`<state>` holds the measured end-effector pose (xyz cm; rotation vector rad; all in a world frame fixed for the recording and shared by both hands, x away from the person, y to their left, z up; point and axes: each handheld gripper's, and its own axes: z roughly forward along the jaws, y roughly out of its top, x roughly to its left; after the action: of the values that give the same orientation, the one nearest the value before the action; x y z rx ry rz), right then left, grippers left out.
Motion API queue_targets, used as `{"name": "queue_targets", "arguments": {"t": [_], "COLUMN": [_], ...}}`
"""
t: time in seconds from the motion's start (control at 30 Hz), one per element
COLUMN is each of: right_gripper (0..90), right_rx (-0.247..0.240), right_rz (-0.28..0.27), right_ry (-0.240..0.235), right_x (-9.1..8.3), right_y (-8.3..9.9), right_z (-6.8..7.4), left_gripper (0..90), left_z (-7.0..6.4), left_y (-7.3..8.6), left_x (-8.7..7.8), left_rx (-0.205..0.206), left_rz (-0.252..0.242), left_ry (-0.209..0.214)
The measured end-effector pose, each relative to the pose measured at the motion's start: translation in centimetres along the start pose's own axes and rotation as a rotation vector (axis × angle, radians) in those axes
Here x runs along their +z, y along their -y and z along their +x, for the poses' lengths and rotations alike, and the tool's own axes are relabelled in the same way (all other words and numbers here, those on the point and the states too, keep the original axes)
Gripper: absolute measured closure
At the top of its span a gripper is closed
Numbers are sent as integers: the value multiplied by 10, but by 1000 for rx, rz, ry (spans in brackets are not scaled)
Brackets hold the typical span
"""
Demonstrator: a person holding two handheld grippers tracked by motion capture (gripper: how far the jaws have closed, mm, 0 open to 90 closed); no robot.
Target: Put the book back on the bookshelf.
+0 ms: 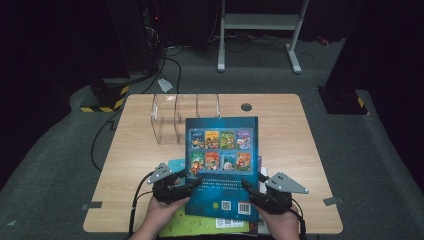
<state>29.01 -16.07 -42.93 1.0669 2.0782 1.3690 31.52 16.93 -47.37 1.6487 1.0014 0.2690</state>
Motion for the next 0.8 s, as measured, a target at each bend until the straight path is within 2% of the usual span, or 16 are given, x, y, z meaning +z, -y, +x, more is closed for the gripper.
{"name": "queue_targets", "arguments": {"t": [0.13, 0.23, 0.67, 0.8], "right_gripper": [497, 506, 512, 527], "right_rx": [-19, -16, -59, -73], "right_rz": [-14, -41, -50, -58], "right_ry": [14, 18, 30, 31], "right_x": [3, 7, 21, 25], "right_y": [-8, -13, -26, -31], "right_z": [4, 6, 14, 17], "left_gripper": [374, 386, 430, 435], "left_z": [-1, 0, 9, 11], "left_y": [-4, -6, -12, -15], "left_x": [-6, -11, -21, -25], "left_rx": [28, 44, 50, 70], "left_rz": [-27, -40, -76, -86], "left_ry": [-30, -57, -104, -134]}}
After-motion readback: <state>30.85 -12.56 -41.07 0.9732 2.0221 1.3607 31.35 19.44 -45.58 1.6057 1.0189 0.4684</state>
